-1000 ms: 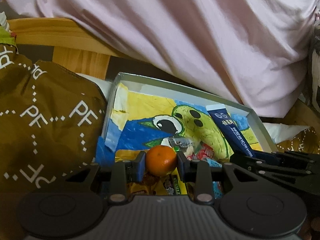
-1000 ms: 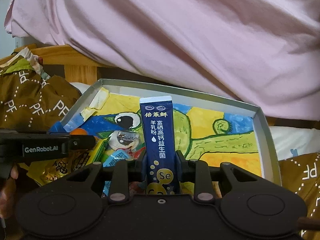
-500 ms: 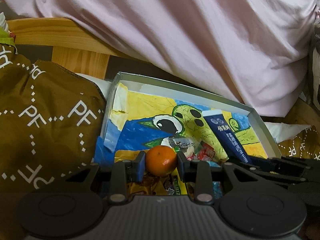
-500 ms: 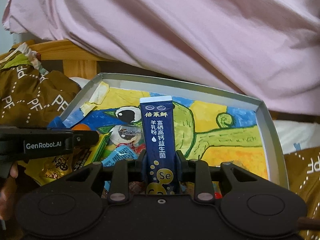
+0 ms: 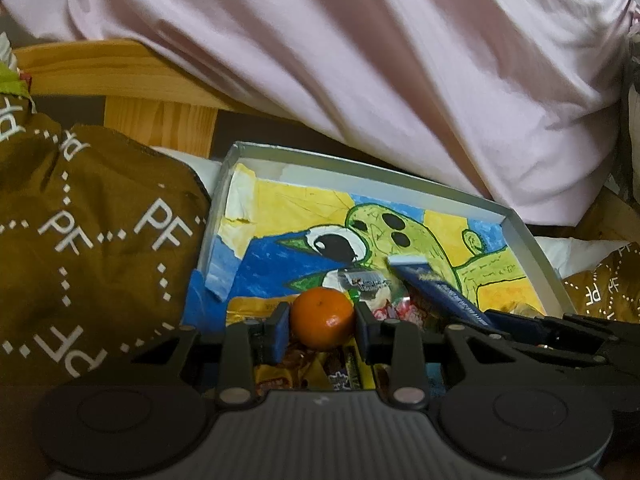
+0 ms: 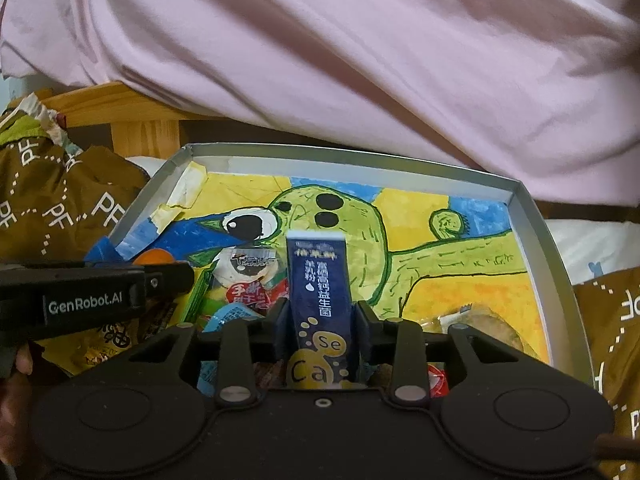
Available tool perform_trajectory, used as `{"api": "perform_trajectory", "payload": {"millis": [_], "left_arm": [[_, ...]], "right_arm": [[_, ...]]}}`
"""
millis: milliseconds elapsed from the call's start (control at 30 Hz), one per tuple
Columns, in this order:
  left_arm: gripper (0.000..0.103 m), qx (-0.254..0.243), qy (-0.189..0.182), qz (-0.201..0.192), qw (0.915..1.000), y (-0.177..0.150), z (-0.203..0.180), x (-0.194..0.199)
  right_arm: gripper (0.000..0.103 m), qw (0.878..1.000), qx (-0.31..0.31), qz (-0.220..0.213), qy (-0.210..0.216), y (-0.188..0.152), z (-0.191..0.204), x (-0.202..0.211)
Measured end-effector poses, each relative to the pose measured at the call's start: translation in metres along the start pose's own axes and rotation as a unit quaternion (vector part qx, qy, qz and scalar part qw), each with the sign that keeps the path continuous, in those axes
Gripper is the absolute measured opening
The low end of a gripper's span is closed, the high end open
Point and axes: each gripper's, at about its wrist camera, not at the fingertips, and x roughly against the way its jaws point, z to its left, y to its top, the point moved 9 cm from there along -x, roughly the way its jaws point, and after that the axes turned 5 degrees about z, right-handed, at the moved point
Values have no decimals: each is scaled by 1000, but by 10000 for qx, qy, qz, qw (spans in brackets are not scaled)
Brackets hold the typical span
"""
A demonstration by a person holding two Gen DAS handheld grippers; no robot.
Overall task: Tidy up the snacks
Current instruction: 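Lower the orange into the tray with the left tool while the right tool lowers the milk stick, then open both tools to release the orange and milk stick, then raise them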
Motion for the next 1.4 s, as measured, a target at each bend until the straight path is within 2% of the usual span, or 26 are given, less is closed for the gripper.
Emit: {"api": "perform_trajectory", "payload": {"millis": [167, 233, 267, 333, 500, 633, 767, 833, 900, 1067, 1400], "left_arm": [[43, 11, 88, -63, 9999, -2, 0, 1], [43, 93, 66, -85, 9999, -1, 1, 2], [43, 149, 58, -102, 9998, 0, 2, 3], [52, 201, 45, -170, 9996, 2, 3, 7], [63, 182, 114, -288, 9994, 4, 0, 16], [77, 242, 196, -329, 9990, 4, -3, 24], [84, 181, 251, -414, 9987, 10, -9, 36], [93, 153, 251, -478, 9984, 13, -11, 42], [97, 115, 243, -523, 9983, 16, -13, 47], [103, 65, 332, -642, 9974, 24, -14, 62], [103, -20, 523, -841, 9951, 35, -19, 87]], "right_arm": [[51, 9999, -8, -19, -171, -1, -2, 4], [66, 9997, 6, -74, -250, -1, -3, 8], [69, 9996, -8, -97, -266, -1, -4, 9], [75, 9995, -73, -90, -288, -2, -7, 12], [85, 9990, -359, -53, -276, -8, -19, 21], [88, 9979, -566, -126, -283, -7, -30, 34], [90, 9971, -703, -227, -204, -4, -35, 46], [93, 9967, -738, -275, -182, -2, -35, 51], [95, 9963, -783, -329, -138, 0, -34, 55], [98, 9955, -743, -557, -174, 6, -32, 68], [101, 9911, -951, -869, -326, 8, -46, 93]]}}
